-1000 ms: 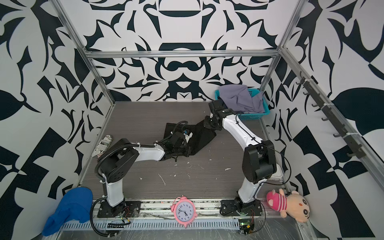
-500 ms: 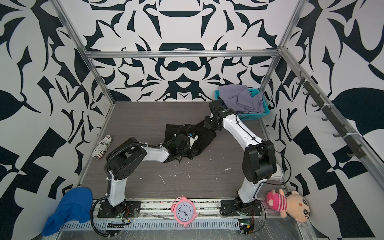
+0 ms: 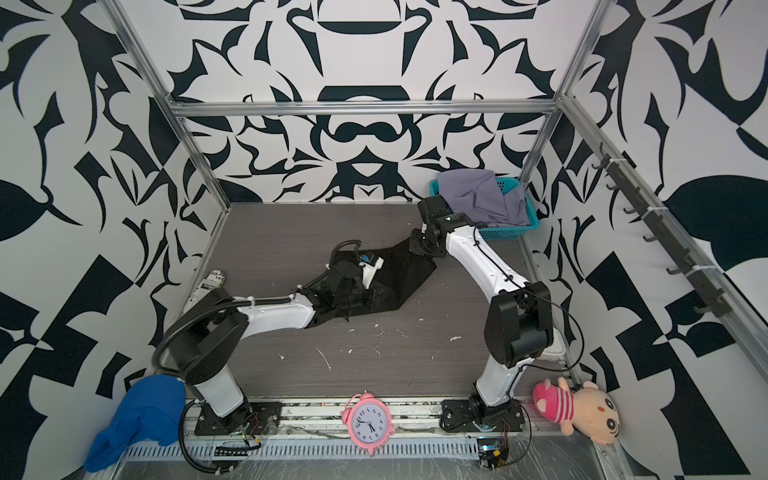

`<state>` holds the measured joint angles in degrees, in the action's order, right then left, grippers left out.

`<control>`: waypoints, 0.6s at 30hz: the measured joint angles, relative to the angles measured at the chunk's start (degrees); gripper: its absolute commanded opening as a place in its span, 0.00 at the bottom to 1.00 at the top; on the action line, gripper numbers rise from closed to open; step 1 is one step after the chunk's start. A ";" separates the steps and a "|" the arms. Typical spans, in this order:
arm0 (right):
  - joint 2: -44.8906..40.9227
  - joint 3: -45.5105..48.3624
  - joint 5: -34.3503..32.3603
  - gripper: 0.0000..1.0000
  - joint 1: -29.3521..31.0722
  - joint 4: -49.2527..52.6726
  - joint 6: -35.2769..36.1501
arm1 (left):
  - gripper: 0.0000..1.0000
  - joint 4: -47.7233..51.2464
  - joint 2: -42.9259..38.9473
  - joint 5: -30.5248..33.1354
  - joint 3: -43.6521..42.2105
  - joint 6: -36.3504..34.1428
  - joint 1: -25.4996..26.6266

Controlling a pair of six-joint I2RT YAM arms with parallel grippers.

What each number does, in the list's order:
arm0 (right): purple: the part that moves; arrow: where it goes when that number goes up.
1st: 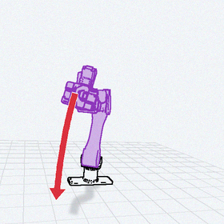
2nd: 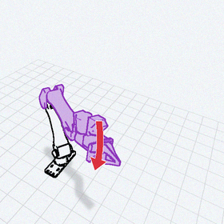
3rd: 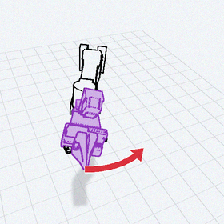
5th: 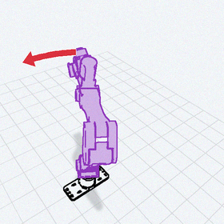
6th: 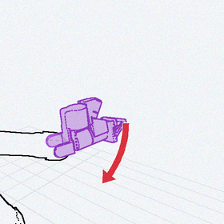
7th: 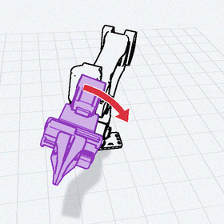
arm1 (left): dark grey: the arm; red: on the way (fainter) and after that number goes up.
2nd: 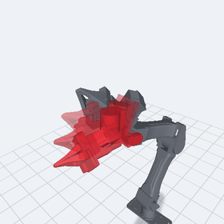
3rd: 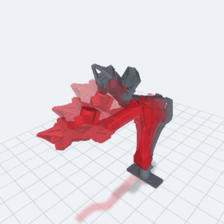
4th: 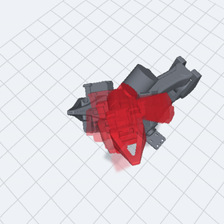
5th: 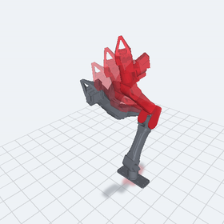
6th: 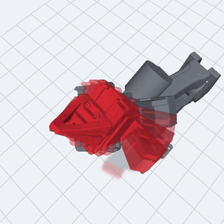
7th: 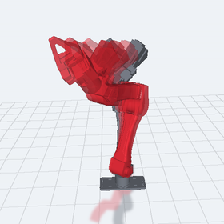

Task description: Fold and stack the skirts

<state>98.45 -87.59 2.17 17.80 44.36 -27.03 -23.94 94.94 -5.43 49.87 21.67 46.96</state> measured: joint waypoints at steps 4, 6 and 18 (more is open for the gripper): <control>0.00 -0.57 -0.55 0.00 0.24 1.03 0.33 | 0.30 -0.13 -5.95 4.17 -2.95 1.55 -5.55; 0.11 -1.31 -1.03 0.00 0.59 1.97 0.50 | 0.30 1.70 -4.33 5.18 -2.97 3.52 -8.90; 7.56 -10.45 -5.90 0.00 5.60 7.52 1.18 | 0.28 8.33 5.66 8.55 -5.20 8.61 -12.39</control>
<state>106.02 -98.04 -3.73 23.40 51.88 -25.85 -15.62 100.60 3.11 44.66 30.28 34.57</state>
